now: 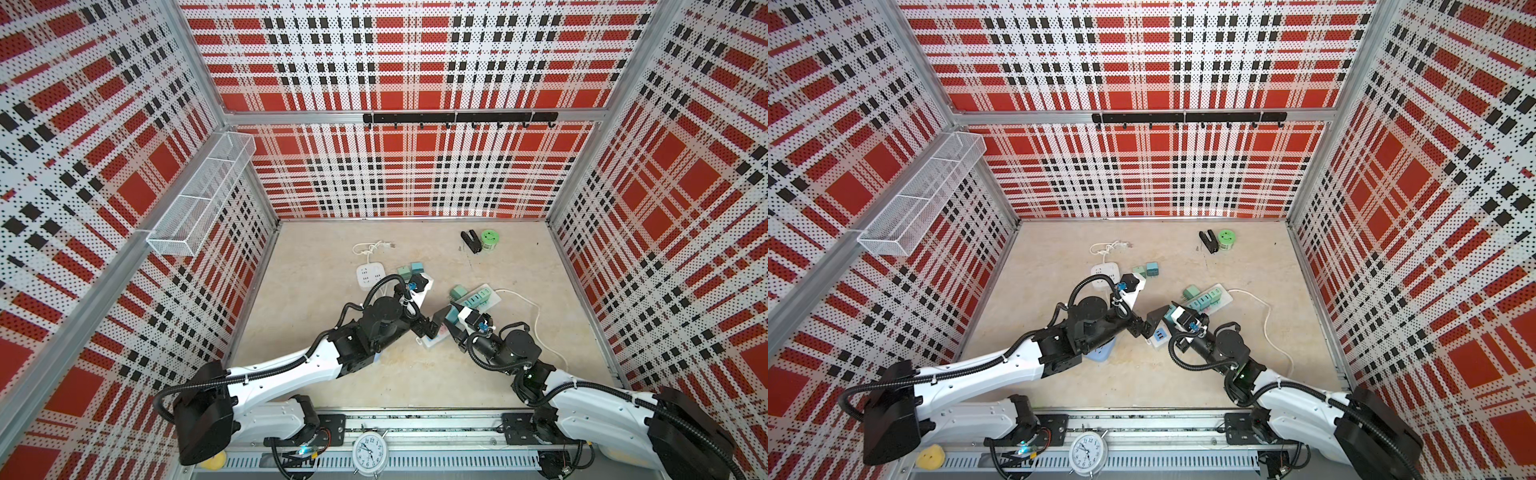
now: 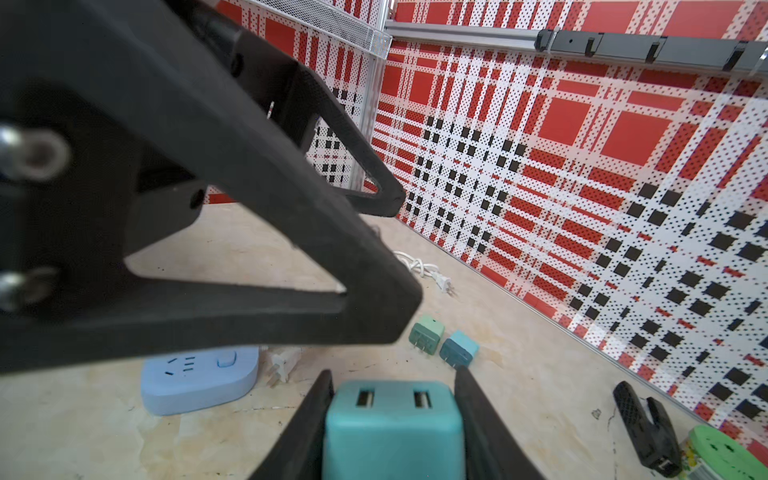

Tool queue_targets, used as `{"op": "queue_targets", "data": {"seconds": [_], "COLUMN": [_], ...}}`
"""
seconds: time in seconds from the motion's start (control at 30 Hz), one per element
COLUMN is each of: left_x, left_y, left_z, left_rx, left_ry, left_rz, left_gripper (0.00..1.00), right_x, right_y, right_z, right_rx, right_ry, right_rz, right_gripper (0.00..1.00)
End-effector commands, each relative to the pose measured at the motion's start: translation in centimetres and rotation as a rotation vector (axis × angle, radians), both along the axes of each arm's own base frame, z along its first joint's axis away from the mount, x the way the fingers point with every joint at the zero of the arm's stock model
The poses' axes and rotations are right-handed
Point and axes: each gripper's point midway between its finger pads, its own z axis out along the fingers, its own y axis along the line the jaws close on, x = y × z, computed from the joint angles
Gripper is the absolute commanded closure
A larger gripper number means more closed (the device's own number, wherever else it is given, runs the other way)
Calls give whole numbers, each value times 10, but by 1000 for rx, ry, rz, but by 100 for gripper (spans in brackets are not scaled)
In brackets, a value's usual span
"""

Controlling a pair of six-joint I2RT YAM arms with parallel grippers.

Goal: Insert the plug
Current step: 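Bring teal adapter toward left gripper while left gripper moves in to take it, then close left gripper on the teal adapter held by the right gripper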

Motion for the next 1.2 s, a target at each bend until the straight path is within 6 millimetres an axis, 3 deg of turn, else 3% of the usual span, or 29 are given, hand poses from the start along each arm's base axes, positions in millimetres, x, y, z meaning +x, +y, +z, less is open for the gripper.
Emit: {"op": "queue_targets", "data": {"seconds": [0.0,0.2,0.53,0.73,1.07,1.17], "left_x": [-18,-30,-31,-27,-16,-14], "left_y": [-15,-18,-31,-37,-43,-44], "left_z": [18,24,14,5,-14,-17], "left_rx": [-39,-49,22,60,120,129], "left_ry": [-5,-17,7,40,94,104], "left_rz": [-131,-200,-250,-265,-261,-266], "left_gripper": [6,9,14,20,22,28], "right_x": [-9,-10,-8,-9,-12,-14], "right_y": [-1,-13,-5,-1,4,5], "right_z": [31,43,48,50,47,47], "right_rx": [11,35,-27,-29,-54,-59], "right_ry": [-174,-263,-377,-416,-412,-418], "right_rz": [15,-39,-45,-32,1,11], "right_gripper": [100,100,100,100,100,100]}}
